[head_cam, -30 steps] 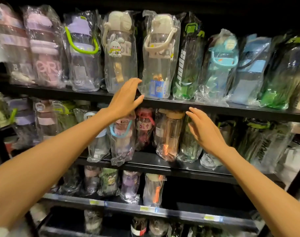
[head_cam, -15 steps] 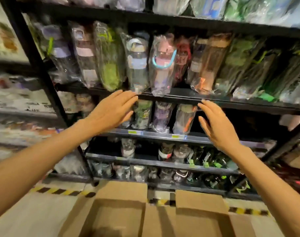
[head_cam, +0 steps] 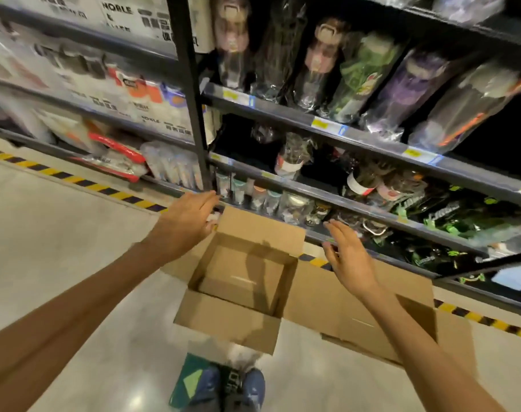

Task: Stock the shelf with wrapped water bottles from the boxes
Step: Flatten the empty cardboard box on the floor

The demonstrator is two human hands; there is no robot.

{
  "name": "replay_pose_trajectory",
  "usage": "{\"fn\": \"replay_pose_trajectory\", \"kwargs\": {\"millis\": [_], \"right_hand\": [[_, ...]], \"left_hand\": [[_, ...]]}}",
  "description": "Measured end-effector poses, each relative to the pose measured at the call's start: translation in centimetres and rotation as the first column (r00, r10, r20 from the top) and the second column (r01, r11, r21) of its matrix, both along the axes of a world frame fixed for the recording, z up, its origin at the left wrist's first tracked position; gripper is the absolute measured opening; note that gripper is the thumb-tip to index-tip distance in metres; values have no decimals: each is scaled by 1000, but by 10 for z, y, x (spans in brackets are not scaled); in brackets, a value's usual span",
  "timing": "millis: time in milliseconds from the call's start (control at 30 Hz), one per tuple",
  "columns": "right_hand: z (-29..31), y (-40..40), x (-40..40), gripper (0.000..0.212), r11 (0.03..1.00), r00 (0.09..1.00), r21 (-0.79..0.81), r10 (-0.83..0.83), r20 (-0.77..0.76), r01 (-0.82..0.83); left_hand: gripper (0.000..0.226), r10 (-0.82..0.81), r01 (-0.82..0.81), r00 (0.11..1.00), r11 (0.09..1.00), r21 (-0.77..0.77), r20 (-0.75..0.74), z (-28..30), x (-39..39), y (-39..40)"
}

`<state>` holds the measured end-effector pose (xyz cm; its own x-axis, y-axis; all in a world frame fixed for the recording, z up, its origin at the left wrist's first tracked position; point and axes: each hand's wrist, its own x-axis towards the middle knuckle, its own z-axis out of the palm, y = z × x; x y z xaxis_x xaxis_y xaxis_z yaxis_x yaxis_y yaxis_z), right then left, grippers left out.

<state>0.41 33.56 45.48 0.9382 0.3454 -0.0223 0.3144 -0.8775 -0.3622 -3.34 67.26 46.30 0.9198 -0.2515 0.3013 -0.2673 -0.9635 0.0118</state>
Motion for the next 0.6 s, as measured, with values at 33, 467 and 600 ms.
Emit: {"fn": "replay_pose_trajectory", "kwargs": {"millis": [33,467,600], "right_hand": [[-23,5,1,42,1000,999,-21,9,-32,-9],[-340,50,124,59,945,948,-239,155,-279,-224],[-417,63,159,66,894,939,-317,248,-240,-317]], "left_hand": [[40,46,-47,998,998,-34,-39,-26,-9,5],[57,446,-496,765,868,17,-464,-399,-120,-8],[42,634,-755,546,656,6,-549,-481,-154,-31]]}}
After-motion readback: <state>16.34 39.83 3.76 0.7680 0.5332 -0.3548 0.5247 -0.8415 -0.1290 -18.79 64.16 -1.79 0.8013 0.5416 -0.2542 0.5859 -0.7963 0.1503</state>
